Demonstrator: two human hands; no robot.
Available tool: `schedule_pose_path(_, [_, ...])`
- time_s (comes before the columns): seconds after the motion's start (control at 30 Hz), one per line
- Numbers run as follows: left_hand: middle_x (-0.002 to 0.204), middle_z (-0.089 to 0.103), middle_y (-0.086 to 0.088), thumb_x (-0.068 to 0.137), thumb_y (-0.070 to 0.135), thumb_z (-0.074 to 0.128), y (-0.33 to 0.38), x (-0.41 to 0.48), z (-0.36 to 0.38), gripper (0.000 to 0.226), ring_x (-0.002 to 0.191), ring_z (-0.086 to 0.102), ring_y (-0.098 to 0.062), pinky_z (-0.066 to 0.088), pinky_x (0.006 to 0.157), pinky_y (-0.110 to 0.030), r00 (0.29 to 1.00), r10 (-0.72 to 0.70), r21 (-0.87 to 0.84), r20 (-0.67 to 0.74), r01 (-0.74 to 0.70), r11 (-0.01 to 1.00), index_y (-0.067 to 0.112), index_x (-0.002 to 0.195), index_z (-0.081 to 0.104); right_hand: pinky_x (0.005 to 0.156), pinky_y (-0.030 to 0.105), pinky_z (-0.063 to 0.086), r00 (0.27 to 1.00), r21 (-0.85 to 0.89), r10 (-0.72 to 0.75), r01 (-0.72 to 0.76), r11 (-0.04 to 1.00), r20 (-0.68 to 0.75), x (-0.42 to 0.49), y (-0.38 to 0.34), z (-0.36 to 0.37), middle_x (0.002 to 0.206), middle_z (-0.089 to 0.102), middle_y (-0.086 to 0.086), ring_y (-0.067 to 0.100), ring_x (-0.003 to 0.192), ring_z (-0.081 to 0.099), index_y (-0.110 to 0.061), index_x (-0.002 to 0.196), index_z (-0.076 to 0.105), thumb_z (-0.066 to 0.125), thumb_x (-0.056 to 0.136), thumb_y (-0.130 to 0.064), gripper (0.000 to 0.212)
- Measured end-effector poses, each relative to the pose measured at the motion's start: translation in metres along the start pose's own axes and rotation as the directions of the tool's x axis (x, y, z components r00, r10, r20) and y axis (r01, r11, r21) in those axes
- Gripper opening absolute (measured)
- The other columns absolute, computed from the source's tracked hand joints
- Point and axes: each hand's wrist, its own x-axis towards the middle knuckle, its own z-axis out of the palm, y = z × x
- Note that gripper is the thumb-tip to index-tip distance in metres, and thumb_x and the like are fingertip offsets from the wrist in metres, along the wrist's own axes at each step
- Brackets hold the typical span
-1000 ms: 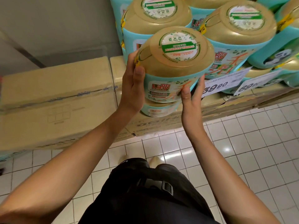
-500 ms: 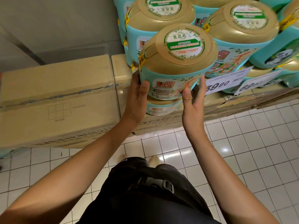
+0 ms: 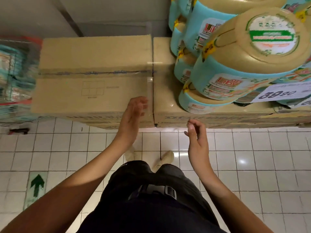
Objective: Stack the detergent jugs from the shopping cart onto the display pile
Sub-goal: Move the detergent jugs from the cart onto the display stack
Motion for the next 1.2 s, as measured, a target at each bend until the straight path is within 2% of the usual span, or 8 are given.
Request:
schedule_pose_path(0.2, [0.114, 0.07, -0.001, 0.106, 0.039, 0.04, -0.026, -0.04, -0.094, 0.034, 0.107, 0.067, -0.03, 0.051, 0.09, -0.037, 0.981, -0.152, -0.074, -0.119, 0.144, 0.987, 0.017, 0.113, 0.066, 0.102, 0.052, 0.055, 0.959, -0.068, -0.035, 0.056, 0.996, 0.28, 0.002, -0.026, 0.082, 0.122, 0.067, 0.007, 0.028, 0.116, 0.063, -0.015, 0.125, 0.062, 0.047, 0.107, -0.038, 0.032])
schedule_pose_path(0.33, [0.11, 0.073, -0.002, 0.107, 0.035, 0.04, -0.038, -0.068, -0.173, 0.036, 0.103, 0.069, -0.032, 0.052, 0.087, -0.035, 0.951, -0.197, -0.112, -0.237, 0.174, 0.978, 0.013, 0.109, 0.068, 0.094, 0.046, 0.058, 0.906, -0.07, -0.073, 0.112, 0.991, 0.417, 0.002, -0.052, 0.152, 0.122, 0.066, 0.014, 0.036, 0.113, 0.064, -0.009, 0.124, 0.061, 0.046, 0.112, -0.027, 0.026])
schedule_pose_path(0.5, [0.109, 0.075, -0.006, 0.108, 0.037, 0.038, -0.063, -0.107, -0.27, 0.039, 0.103, 0.07, -0.033, 0.054, 0.087, -0.04, 0.883, -0.258, -0.147, -0.392, 0.217, 0.965, 0.014, 0.11, 0.069, 0.086, 0.031, 0.055, 0.84, -0.098, -0.051, 0.123, 0.988, 0.54, -0.008, -0.073, 0.245, 0.119, 0.068, 0.007, 0.032, 0.111, 0.064, -0.019, 0.119, 0.064, 0.046, 0.106, -0.04, 0.03])
schedule_pose_path(0.67, [0.109, 0.076, -0.002, 0.108, 0.047, 0.037, -0.082, -0.143, -0.355, 0.046, 0.101, 0.073, -0.025, 0.057, 0.087, -0.036, 0.814, -0.269, -0.158, -0.515, 0.218, 0.963, 0.014, 0.112, 0.07, 0.097, 0.058, 0.055, 0.774, -0.135, -0.026, 0.143, 0.98, 0.632, -0.022, -0.075, 0.335, 0.113, 0.067, 0.01, 0.037, 0.11, 0.063, -0.022, 0.113, 0.065, 0.048, 0.105, -0.043, 0.028])
schedule_pose_path(0.77, [0.108, 0.077, 0.002, 0.109, 0.044, 0.036, -0.088, -0.15, -0.402, 0.041, 0.1, 0.074, -0.022, 0.059, 0.088, -0.039, 0.752, -0.273, -0.169, -0.6, 0.215, 0.962, 0.023, 0.109, 0.071, 0.097, 0.061, 0.051, 0.711, -0.173, -0.017, 0.195, 0.965, 0.703, -0.032, -0.078, 0.386, 0.106, 0.066, 0.005, 0.036, 0.106, 0.063, -0.027, 0.109, 0.065, 0.048, 0.102, -0.055, 0.034])
schedule_pose_path(0.9, [0.108, 0.077, 0.001, 0.108, 0.053, 0.034, -0.084, -0.146, -0.455, 0.046, 0.1, 0.074, -0.021, 0.06, 0.084, -0.031, 0.693, -0.241, -0.202, -0.679, 0.14, 0.969, 0.024, 0.108, 0.07, 0.095, 0.048, 0.053, 0.594, -0.176, -0.004, 0.245, 0.953, 0.805, -0.043, -0.09, 0.447, 0.106, 0.065, 0.003, 0.027, 0.104, 0.063, -0.027, 0.108, 0.064, 0.047, 0.102, -0.056, 0.034])
schedule_pose_path(1.07, [0.109, 0.075, -0.005, 0.104, 0.057, 0.034, -0.077, -0.13, -0.517, 0.053, 0.101, 0.073, -0.025, 0.059, 0.086, -0.036, 0.624, -0.199, -0.22, -0.756, 0.044, 0.975, 0.017, 0.111, 0.069, 0.081, 0.015, 0.052, 0.471, -0.166, 0.033, 0.244, 0.956, 0.881, -0.033, -0.103, 0.522, 0.093, 0.062, -0.007, -0.001, 0.087, 0.059, -0.015, 0.11, 0.063, 0.044, 0.113, -0.026, 0.022])
schedule_pose_path(1.2, [0.111, 0.075, -0.007, 0.108, 0.051, 0.031, -0.079, -0.114, -0.566, 0.055, 0.103, 0.072, -0.026, 0.059, 0.09, -0.041, 0.565, -0.231, -0.236, -0.792, 0.066, 0.969, 0.01, 0.115, 0.067, 0.073, 0.016, 0.054, 0.449, -0.18, 0.058, 0.233, 0.956, 0.891, -0.015, -0.112, 0.592, 0.096, 0.065, -0.001, 0.003, 0.082, 0.061, -0.011, 0.11, 0.063, 0.044, 0.113, -0.014, 0.02])
